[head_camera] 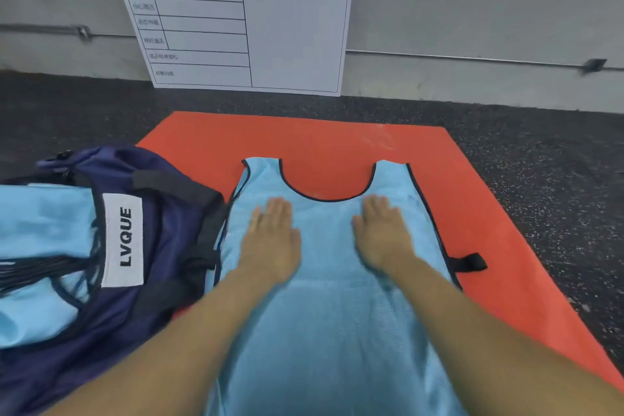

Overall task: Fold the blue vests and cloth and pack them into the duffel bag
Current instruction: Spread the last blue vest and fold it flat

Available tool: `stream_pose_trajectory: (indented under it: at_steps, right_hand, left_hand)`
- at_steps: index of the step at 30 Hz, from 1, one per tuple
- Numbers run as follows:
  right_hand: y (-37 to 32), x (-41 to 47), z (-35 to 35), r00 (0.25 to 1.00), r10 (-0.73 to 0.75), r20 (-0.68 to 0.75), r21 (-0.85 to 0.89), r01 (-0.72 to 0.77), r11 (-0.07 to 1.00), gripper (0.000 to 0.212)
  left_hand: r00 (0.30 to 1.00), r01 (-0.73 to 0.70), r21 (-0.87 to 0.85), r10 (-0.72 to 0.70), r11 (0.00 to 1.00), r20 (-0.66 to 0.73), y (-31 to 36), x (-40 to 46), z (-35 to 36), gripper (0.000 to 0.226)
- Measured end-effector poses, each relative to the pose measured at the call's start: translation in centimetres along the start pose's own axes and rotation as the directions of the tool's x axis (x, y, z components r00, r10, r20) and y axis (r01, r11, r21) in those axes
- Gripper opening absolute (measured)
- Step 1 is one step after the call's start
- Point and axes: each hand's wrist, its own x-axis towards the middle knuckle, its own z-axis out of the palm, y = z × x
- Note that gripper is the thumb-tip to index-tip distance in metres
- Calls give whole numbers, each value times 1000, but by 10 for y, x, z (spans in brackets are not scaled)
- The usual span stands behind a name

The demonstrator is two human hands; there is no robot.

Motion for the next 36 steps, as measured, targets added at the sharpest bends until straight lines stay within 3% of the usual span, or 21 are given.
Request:
stream_pose_trajectory:
  at_steps: [2, 4, 8, 11, 13, 16, 19, 23, 25, 28, 30, 32, 36]
  right_hand:
    - [-45, -17, 17, 990, -144, 10, 64, 143, 988, 88]
    - [-60, -32, 23, 982, -182, 45, 84, 178, 980, 91]
    - [-2, -43, 18, 997, -68, 32, -5, 68, 998, 65]
    - [50, -47, 8, 997, 73, -10, -47, -74, 996, 64]
    - [49, -50, 3, 993, 113, -41, -60, -115, 992, 68]
    - [-14, -71, 12, 997, -74, -36, 23, 75, 997, 66]
    - [-46, -102, 24, 976, -218, 0, 45, 218, 975, 81]
    - [25, -129, 13, 997, -72, -2, -15, 72, 997, 75]
    - [58, -134, 0, 1000, 23, -15, -32, -24, 999, 88]
    - [44, -138, -9, 999, 44, 17, -68, -43, 997, 85]
    - [1, -148, 0, 993, -115, -25, -54, 113, 992, 67]
    - [-38, -166, 10, 973, -231, -5, 1, 231, 973, 69]
    - [-20, -190, 15, 984, -175, 22, 0, 175, 985, 86]
  left_hand:
    - [998, -48, -48, 49, 998, 36, 28, -12, 7, 83]
    - [997, -24, -57, 28, 998, 68, 27, -19, 6, 84]
    - [996, 64, -24, -62, 998, 70, -20, -29, 0, 65]
    - [987, 130, 14, -131, 991, 94, -41, -33, -8, 66]
    - [988, 127, -9, -126, 992, 90, -25, -39, -10, 66]
    - [995, -24, -120, 35, 992, 94, 31, -64, -5, 75]
    - [992, -94, -94, 101, 991, 76, 42, -80, 3, 64]
    - [997, -4, -25, 6, 1000, 73, -12, -100, 0, 76]
    - [994, 57, 1, -57, 998, 96, -28, -107, -11, 87]
    - [988, 118, -35, -114, 992, 107, -11, -114, -19, 79]
    - [995, 40, -67, -34, 997, 94, 23, -123, -15, 77]
    - [993, -84, -62, 89, 995, 79, 52, -137, -6, 86]
    - [991, -109, -18, 110, 994, 69, 41, -158, -7, 88]
